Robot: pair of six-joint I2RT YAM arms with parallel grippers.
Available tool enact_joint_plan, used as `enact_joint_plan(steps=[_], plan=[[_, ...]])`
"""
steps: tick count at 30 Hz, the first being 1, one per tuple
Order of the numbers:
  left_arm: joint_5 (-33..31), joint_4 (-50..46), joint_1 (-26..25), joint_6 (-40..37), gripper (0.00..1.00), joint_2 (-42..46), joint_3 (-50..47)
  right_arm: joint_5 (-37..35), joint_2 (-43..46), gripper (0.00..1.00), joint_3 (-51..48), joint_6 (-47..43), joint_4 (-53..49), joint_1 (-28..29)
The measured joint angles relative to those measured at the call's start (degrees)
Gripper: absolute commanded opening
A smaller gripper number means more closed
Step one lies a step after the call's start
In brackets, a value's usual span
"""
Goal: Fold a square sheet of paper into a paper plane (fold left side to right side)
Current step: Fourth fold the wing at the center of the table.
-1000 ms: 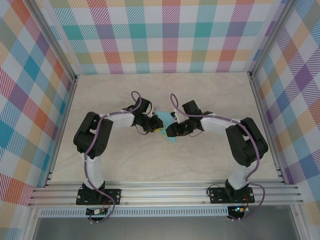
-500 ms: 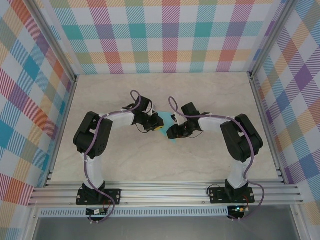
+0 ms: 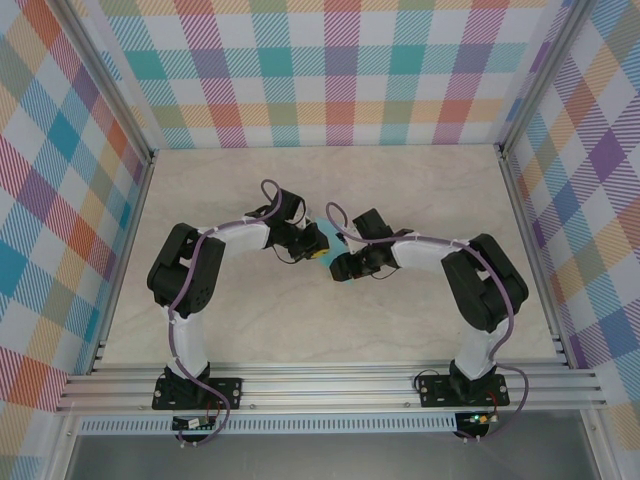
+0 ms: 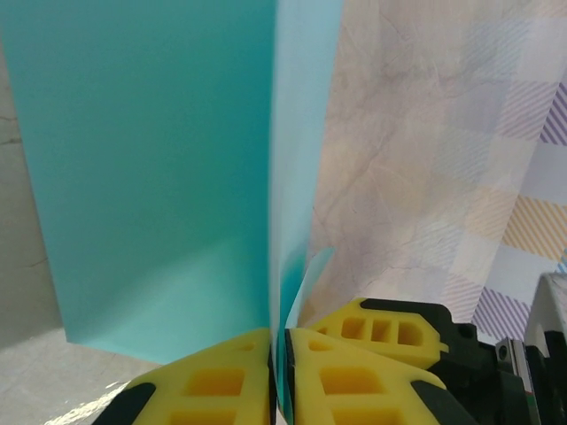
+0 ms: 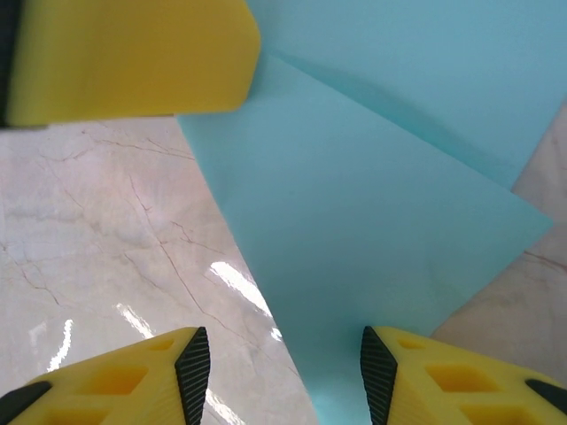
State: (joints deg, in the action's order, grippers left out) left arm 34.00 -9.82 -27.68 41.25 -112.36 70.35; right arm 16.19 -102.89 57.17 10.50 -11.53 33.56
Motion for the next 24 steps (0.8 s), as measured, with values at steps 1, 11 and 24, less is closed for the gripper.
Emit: enact_joint_plan(steps=[1,11,24], plan=[[0.00,-0.17,0.00,0.31,0.10,0.00,0.07,-0.85,0.61,0.50,-0.35,-0.39,0.00,0.15],[-0.02,-1.84,0.00,2.08,0.08,0.00,1.66,-8.96,1.88,0.45,-1.36,-2.43,0.42,3.52],[-0.02,-2.78,0.00,2.47,0.07,0.00,2.29,-14.38,1.88,0.30,-1.36,-3.06,0.98,4.81]])
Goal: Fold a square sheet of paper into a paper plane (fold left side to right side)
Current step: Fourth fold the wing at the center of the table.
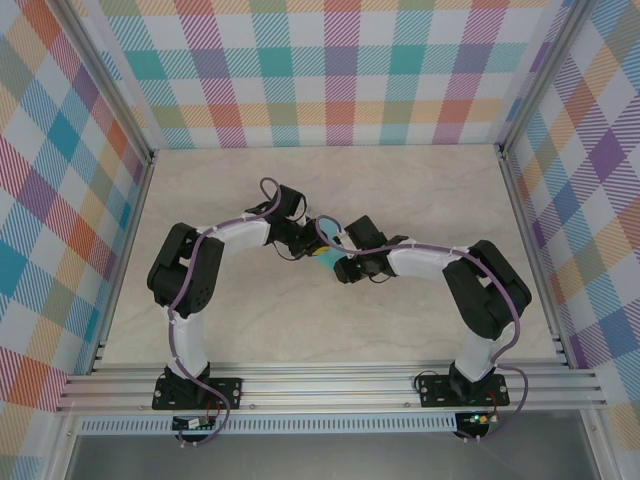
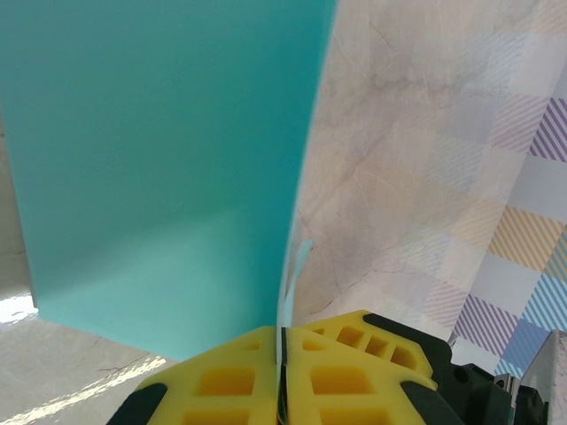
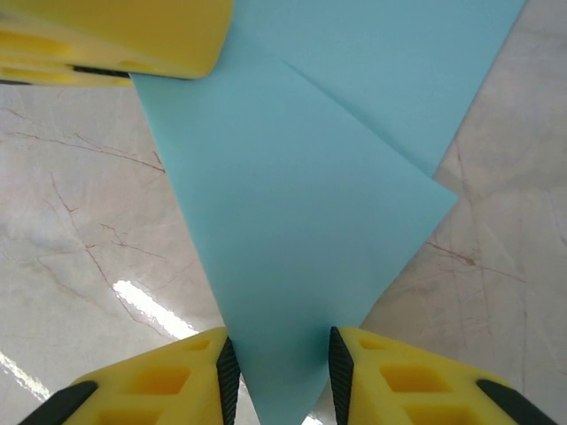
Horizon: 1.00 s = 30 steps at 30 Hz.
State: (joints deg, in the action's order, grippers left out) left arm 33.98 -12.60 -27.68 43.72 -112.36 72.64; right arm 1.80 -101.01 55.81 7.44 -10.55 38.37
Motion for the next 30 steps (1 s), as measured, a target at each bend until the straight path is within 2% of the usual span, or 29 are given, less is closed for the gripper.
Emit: enact_joint_plan(steps=[6,16,21,25,30], plan=[[-0.04,-0.83,0.00,0.00,0.07,0.00,0.28,-1.01,0.00,0.30,0.00,-0.50,0.02,0.42],[-0.11,-0.83,0.00,-0.02,0.07,0.00,0.28,-1.81,-0.13,0.17,0.13,-0.92,0.00,1.07],[-0.13,-0.87,0.02,-0.02,0.08,0.00,0.28,-1.79,-0.74,0.16,0.33,-0.92,0.09,1.07],[-0.07,-0.98,0.17,-0.26,0.11,0.00,0.28,-1.73,-1.40,0.15,0.46,-0.90,0.26,1.07],[0.04,-2.12,0.63,-1.53,0.23,0.02,0.46,-1.36,-1.70,0.13,0.44,-0.87,0.28,1.07]])
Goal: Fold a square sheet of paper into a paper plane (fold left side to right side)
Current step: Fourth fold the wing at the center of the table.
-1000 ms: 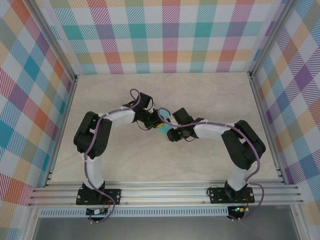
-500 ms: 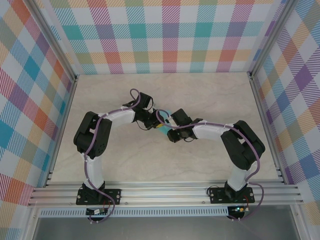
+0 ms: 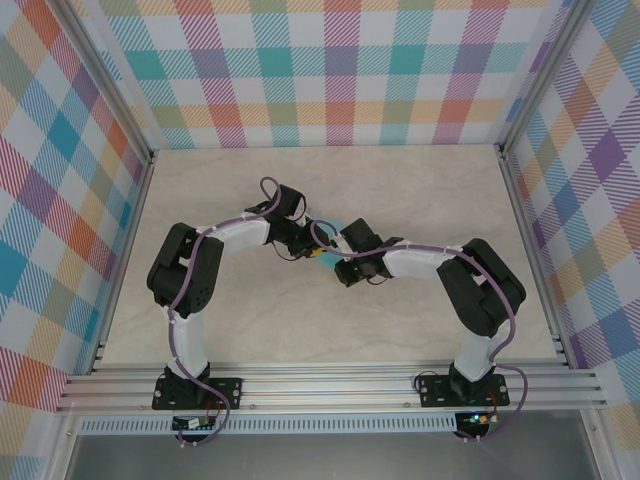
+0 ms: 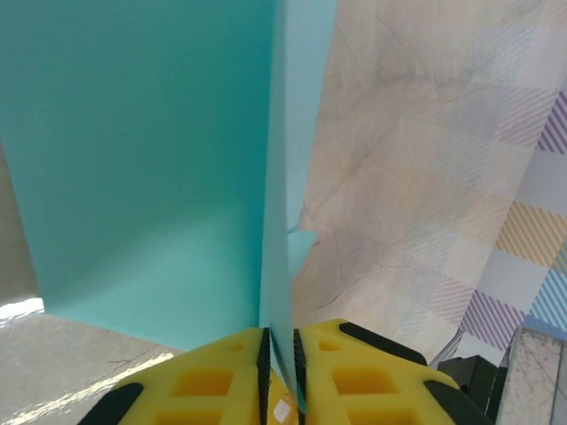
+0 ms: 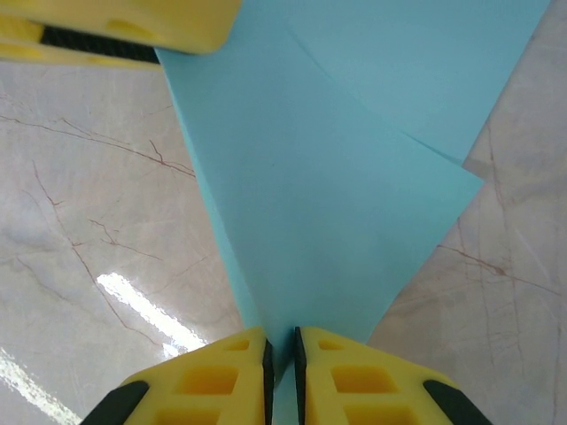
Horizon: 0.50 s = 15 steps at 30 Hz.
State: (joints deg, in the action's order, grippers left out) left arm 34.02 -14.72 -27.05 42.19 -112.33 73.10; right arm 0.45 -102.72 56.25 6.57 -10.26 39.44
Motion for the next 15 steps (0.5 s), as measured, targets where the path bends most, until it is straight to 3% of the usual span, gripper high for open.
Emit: enact_joint_plan(steps=[5,10,15], plan=[[0.04,-2.56,0.98,-1.57,0.33,0.46,0.57,0.33,0.00,0.06,0.02,0.02,0.20,0.00],[0.15,-4.44,2.89,-3.67,0.55,3.93,0.63,2.01,0.00,0.04,0.61,0.00,0.09,-0.07],[0.17,-4.17,4.90,-4.46,0.60,10.12,-1.44,5.31,0.00,0.05,2.19,-0.04,-0.52,-0.90]])
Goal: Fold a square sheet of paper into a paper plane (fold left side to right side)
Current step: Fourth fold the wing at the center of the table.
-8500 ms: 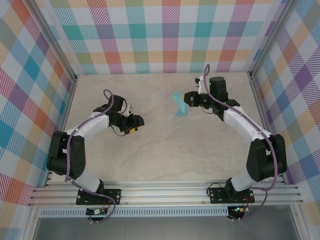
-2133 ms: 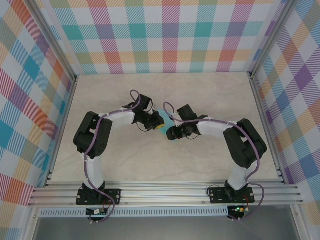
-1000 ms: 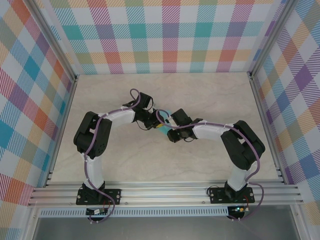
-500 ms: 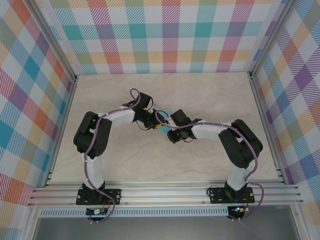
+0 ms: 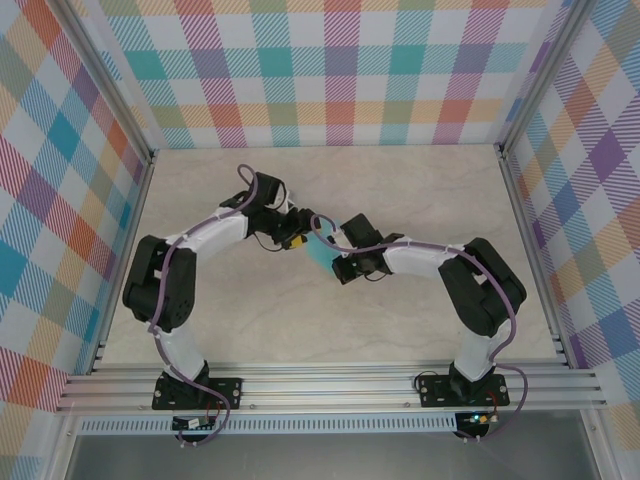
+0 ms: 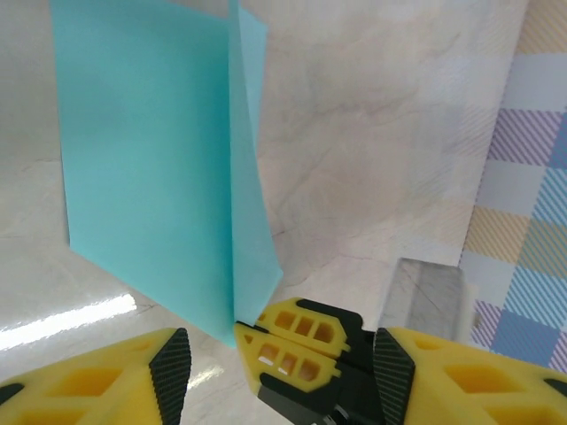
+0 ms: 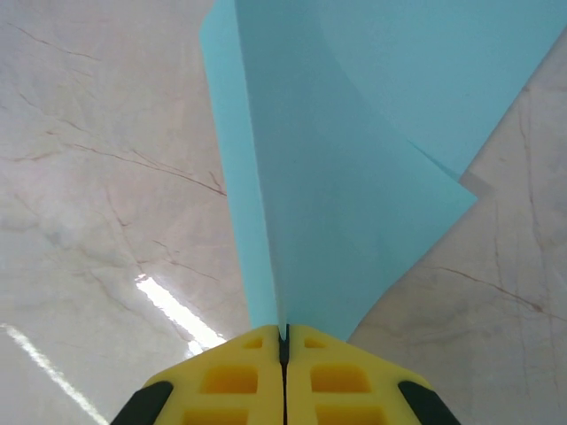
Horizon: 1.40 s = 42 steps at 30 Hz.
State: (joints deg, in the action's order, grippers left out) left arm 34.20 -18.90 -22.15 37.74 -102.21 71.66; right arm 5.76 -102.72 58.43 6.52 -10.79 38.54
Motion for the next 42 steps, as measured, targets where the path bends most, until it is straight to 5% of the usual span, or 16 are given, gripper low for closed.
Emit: enact_joint_plan(steps=[9,31,42], plan=[[2.01,3.74,0.52,0.17,0.38,1.27,-5.57,8.09,-2.29,0.06,2.08,0.04,-1.07,-2.38],[4.37,7.23,-1.88,0.15,0.30,-9.97,-1.29,20.09,-5.60,0.06,2.75,2.03,-0.09,-7.13],[4.83,7.04,-2.23,0.11,0.35,-13.99,1.73,23.30,-7.87,0.07,2.75,3.45,1.75,-8.22]])
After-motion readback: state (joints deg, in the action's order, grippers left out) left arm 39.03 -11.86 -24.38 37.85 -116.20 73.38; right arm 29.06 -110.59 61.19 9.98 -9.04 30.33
